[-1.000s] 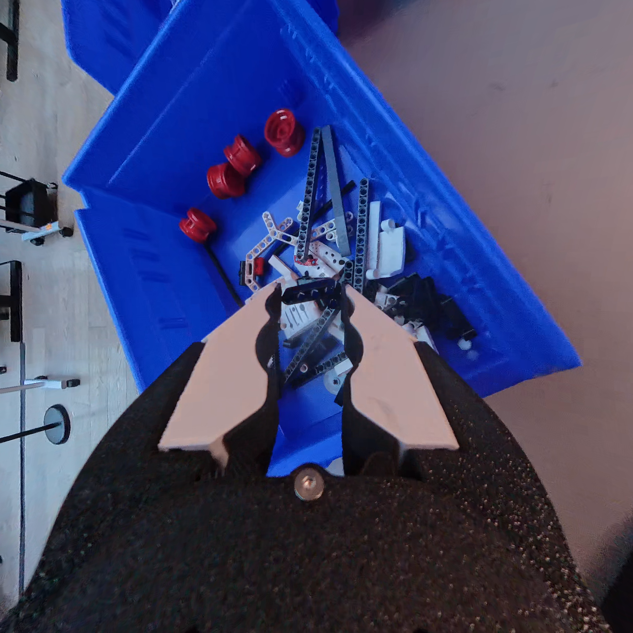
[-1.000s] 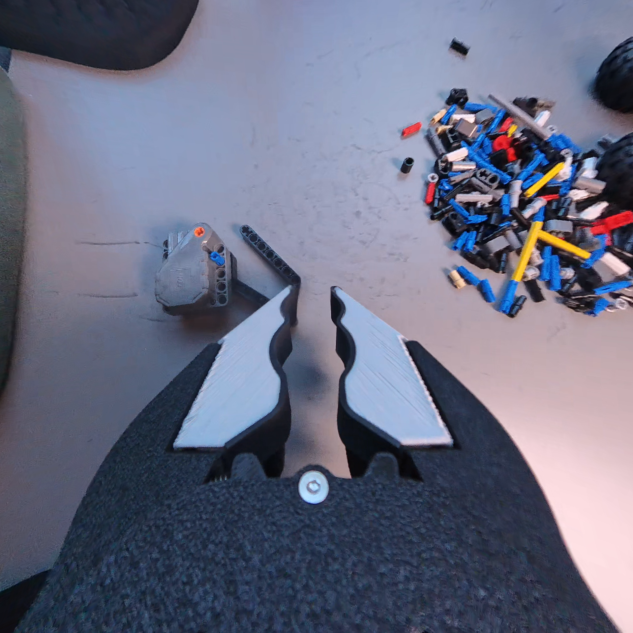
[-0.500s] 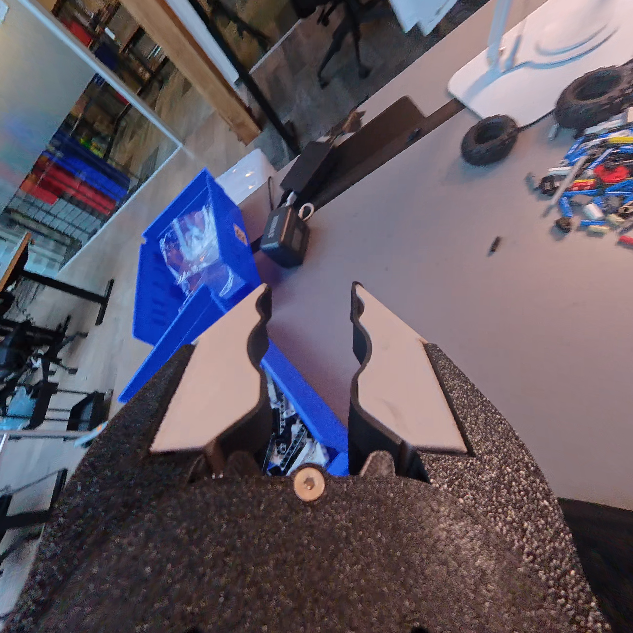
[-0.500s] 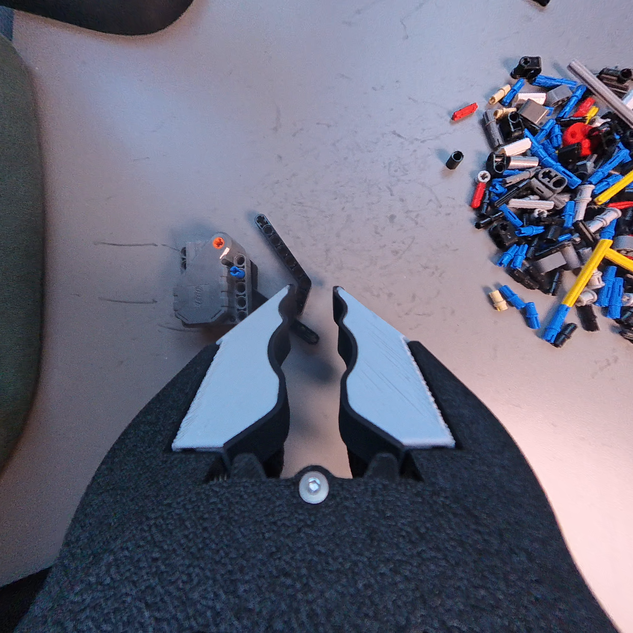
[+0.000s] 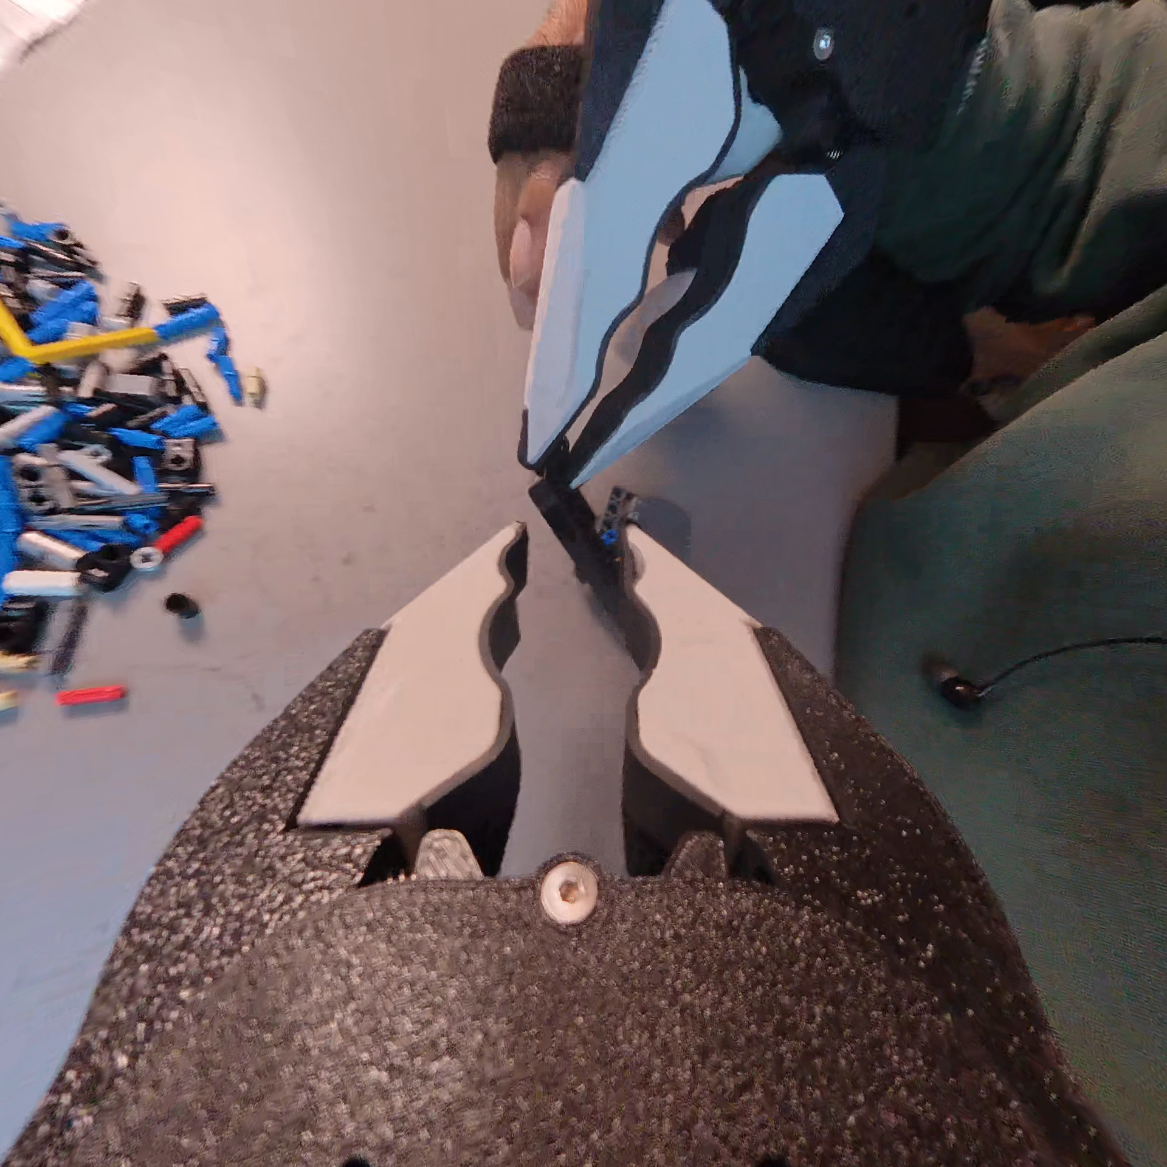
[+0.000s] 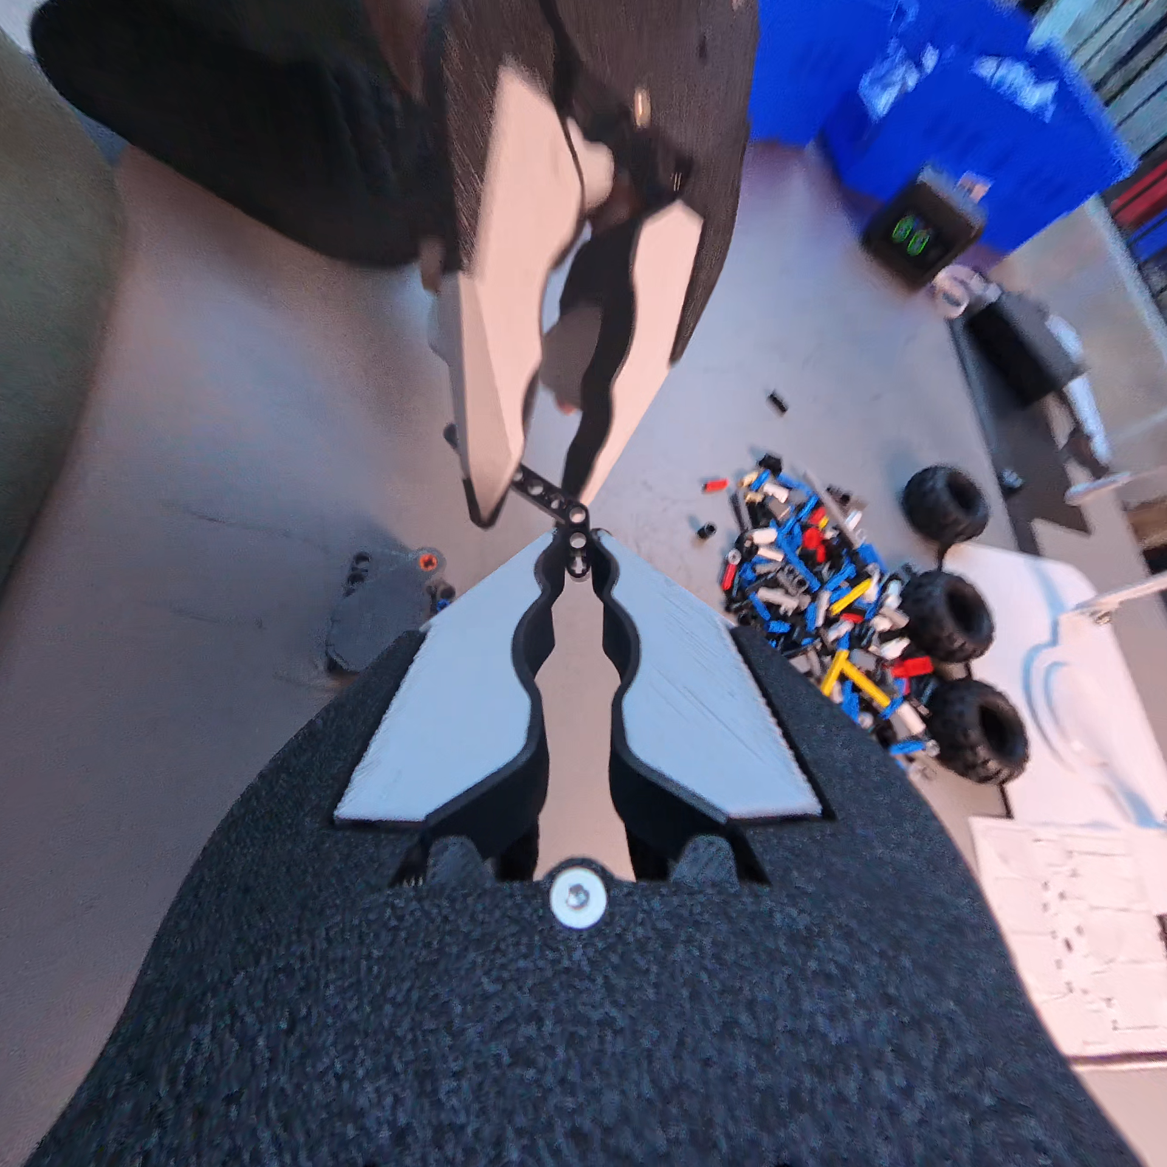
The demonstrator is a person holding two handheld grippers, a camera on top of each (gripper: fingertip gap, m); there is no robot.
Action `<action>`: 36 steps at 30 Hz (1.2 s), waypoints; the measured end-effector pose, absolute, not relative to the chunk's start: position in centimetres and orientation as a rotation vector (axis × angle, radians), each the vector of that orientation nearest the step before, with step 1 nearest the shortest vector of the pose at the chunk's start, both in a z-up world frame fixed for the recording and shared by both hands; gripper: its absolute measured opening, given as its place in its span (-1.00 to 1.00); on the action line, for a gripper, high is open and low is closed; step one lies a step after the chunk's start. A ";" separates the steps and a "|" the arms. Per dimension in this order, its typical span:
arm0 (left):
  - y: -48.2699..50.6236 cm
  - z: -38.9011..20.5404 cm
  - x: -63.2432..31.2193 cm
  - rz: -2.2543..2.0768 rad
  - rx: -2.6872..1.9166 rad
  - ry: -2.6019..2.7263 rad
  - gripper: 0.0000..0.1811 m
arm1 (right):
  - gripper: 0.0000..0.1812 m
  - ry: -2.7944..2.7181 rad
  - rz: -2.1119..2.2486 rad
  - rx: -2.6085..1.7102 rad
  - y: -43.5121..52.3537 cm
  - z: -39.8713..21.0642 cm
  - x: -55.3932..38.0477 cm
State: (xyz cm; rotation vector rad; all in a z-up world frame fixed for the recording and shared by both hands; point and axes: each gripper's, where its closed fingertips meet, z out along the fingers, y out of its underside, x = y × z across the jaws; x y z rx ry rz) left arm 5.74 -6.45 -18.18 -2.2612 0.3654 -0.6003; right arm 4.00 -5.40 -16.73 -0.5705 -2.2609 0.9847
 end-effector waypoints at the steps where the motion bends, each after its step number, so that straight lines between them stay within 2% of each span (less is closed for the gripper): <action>1: -6.4 -17.9 6.1 -0.653 -2.245 0.355 -0.82 | -0.93 -2.229 0.996 -0.530 -5.6 -16.0 4.1; 4: -6.5 -16.0 5.2 -0.650 -2.181 0.320 -0.90 | -0.91 -2.121 1.101 -0.492 -5.9 -13.7 4.4; 5: -6.7 -15.6 4.0 -0.562 -2.189 0.312 -0.90 | -0.91 -2.103 1.097 -0.522 -5.3 -13.3 4.2; 7: -7.6 -14.0 -0.1 -0.297 -2.185 0.256 -0.90 | -0.77 -2.135 1.088 -0.584 -3.7 -13.6 4.5; 9: -9.9 -11.4 -5.8 0.001 -2.166 0.130 -0.90 | -0.77 -2.229 1.114 -0.621 -2.7 -14.9 5.7; 13: -20.3 -7.9 -19.6 0.683 -2.206 -0.262 -0.89 | -0.77 -2.467 0.998 -0.651 -0.9 -20.0 7.8; 17: -31.5 -10.1 -27.9 0.972 -2.332 -0.675 -0.89 | -0.68 -2.583 0.963 -0.652 -1.7 -22.5 7.9; 21: -37.1 -14.5 -30.9 0.976 -2.430 -0.889 -0.89 | -0.68 -2.651 0.912 -0.618 -2.4 -23.8 7.7; 23: -37.9 -15.2 -31.3 0.982 -2.414 -0.932 -0.74 | -0.68 -2.659 0.918 -0.617 -2.7 -23.8 7.6; 25: -37.4 -14.0 -31.3 1.021 -2.336 -0.908 -0.66 | -0.85 -2.679 0.918 -0.610 -2.9 -23.9 7.9; 30: -30.9 -8.3 -27.8 1.032 -2.141 -0.618 -0.63 | -0.93 -2.579 0.890 -0.577 -2.5 -23.0 7.1; 33: -24.2 -6.6 -22.6 0.824 -2.086 -0.371 -0.61 | -0.93 -2.422 0.867 -0.521 -1.7 -20.8 6.1; 36: -17.6 -7.4 -16.3 0.440 -2.063 -0.180 -0.59 | -0.93 -2.267 0.790 -0.448 -0.9 -19.0 5.2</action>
